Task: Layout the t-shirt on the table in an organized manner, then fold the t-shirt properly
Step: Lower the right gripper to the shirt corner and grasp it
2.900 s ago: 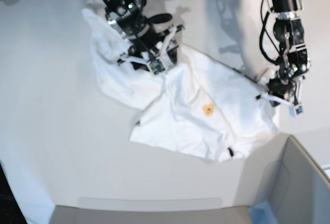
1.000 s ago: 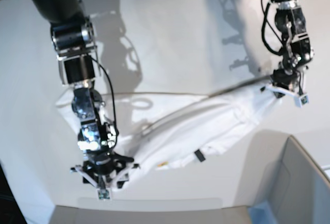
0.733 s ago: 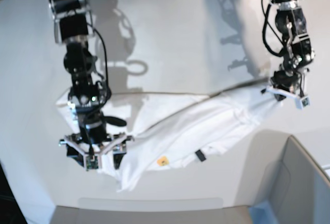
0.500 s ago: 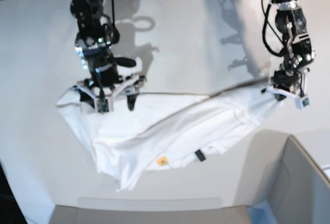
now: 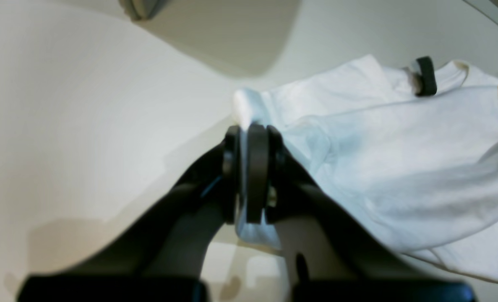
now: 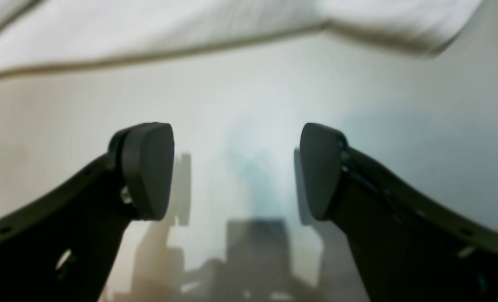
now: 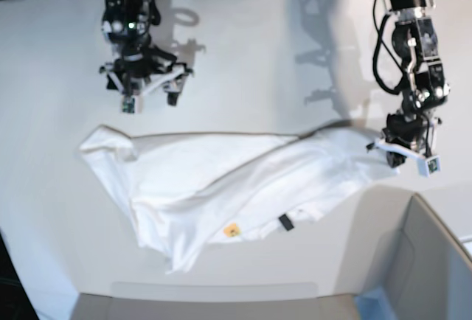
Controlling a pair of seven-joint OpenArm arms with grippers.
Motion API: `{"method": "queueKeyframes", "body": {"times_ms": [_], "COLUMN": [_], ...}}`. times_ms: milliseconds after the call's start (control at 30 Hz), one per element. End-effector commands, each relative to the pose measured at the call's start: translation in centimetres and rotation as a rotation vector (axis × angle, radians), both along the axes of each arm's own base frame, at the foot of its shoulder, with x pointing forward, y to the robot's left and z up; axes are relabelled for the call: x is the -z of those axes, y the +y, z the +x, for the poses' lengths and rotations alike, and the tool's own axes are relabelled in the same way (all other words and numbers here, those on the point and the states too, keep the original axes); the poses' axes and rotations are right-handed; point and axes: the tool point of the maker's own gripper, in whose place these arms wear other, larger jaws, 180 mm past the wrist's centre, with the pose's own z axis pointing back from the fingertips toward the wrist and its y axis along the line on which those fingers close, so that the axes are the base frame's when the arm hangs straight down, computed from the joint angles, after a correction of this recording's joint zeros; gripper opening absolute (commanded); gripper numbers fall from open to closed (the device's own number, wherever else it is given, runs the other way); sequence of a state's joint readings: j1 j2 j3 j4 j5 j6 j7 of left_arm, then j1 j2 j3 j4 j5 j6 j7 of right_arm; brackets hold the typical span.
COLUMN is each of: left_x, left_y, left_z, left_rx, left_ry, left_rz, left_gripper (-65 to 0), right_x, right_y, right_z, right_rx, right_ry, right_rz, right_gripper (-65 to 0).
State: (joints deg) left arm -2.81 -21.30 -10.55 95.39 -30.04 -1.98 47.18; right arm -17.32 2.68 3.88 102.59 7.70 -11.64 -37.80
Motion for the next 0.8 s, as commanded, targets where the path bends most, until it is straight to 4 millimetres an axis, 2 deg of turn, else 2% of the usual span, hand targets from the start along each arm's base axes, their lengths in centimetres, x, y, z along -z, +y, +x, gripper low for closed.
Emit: {"method": "queueKeyframes", "body": {"times_ms": [0, 67, 233, 300, 433, 567, 700, 767], "left_x": [-1.5, -1.4, -1.2, -1.2, -1.2, -1.2, -1.2, -1.2], "left_y": [0.5, 0.2, -0.1, -0.1, -0.1, -0.1, 0.1, 0.1], "left_z": [0.6, 0.6, 0.6, 0.6, 0.6, 0.6, 0.6, 0.6], "left_rx": [0.001, 0.001, 0.000, 0.000, 0.002, 0.002, -0.003, -0.002], "left_ry": [-0.046, -0.046, -0.045, -0.044, -0.045, -0.045, -0.047, -0.046], "left_rz": [0.024, 0.016, 0.009, 0.009, 0.009, 0.009, 0.011, 0.011], "left_gripper": [-62.2, -62.2, -62.2, -62.2, -62.2, -62.2, -62.2, -62.2], "right_x": [-1.5, -1.9, -4.2, -4.2, -2.6, -1.2, -0.4, -0.2], "right_y": [-1.7, -2.1, -1.9, -0.3, 1.7, 2.4, 1.3, 0.6], "right_z": [1.9, 3.2, 6.9, 8.2, 9.8, 10.7, 11.4, 12.8], "right_rx": [0.017, 0.013, 0.015, -0.001, 0.003, 0.040, 0.092, 0.102], "right_ry": [-0.072, -0.089, -0.165, -0.166, -0.109, -0.052, -0.029, -0.037], "right_rz": [-0.042, -0.055, -0.041, 0.007, 0.172, 0.297, 0.276, 0.246], "right_gripper": [-18.9, -18.9, -18.9, -18.9, -18.9, -18.9, -19.0, -20.6]}}
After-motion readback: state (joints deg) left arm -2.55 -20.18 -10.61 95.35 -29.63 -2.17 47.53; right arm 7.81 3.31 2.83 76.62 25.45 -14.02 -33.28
